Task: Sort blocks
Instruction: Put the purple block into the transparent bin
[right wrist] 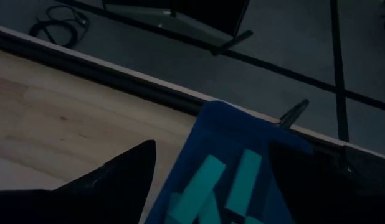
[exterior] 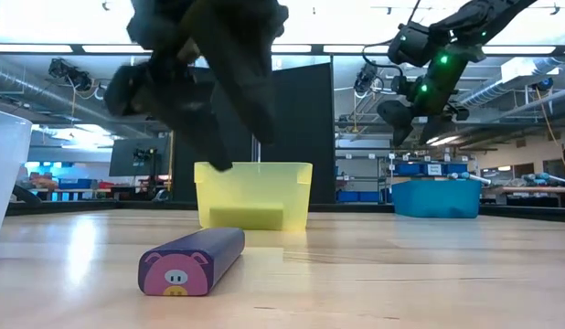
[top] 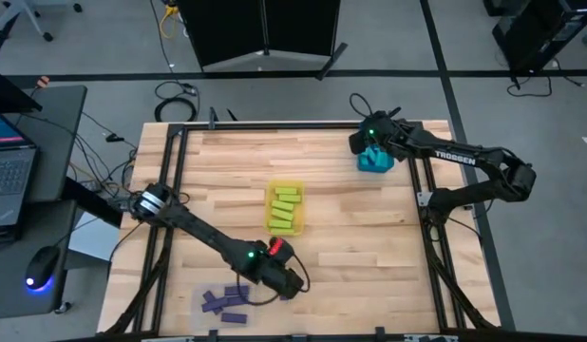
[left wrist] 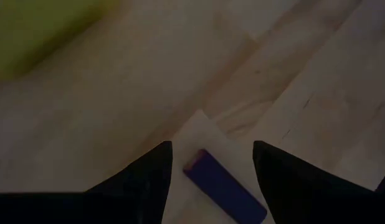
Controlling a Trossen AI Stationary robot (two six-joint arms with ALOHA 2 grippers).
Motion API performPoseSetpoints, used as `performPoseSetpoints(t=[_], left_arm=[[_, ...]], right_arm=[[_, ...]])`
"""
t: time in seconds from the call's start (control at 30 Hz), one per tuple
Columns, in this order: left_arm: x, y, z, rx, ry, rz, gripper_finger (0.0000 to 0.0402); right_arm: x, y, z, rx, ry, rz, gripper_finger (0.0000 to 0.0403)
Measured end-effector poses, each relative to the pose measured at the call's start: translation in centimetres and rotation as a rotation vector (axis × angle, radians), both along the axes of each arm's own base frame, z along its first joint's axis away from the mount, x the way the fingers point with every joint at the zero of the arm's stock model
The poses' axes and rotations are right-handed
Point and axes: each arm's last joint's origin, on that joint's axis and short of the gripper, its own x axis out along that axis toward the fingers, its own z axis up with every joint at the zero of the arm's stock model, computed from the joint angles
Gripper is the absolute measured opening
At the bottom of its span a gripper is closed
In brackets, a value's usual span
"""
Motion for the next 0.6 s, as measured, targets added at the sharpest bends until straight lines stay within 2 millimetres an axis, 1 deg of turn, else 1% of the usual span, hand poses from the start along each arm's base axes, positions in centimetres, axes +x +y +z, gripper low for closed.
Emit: performPoseSetpoints(t=[0.13,0.27,0.33,0.5,0.6], left_arm=[[0.5,-1.3,1.2,0.022,0.064,-0.014,0.0248],[0.8,-2.3,1.8,-0.018,0.09,0.006,0.0283],[0.9,-2.7,1.6,-0.039,0.088,0.038,0.0305],[0.9,-2.9,0.5,-0.102,0.113,0.148,0.0356],[1.2,-3.0,0.3,-0.152,0.082,0.189,0.0378]], right_arm=[[0.4,0.2,0.2,-0.019,-0.003,0.032,0.0317],[0.8,0.4,0.4,-0.041,-0.012,0.064,0.0317],[1.1,0.5,0.5,-0.056,-0.019,0.083,0.0317],[1.8,0.8,0.8,-0.08,-0.049,0.14,0.0317],[2.1,0.9,1.0,-0.093,-0.059,0.172,0.0316]])
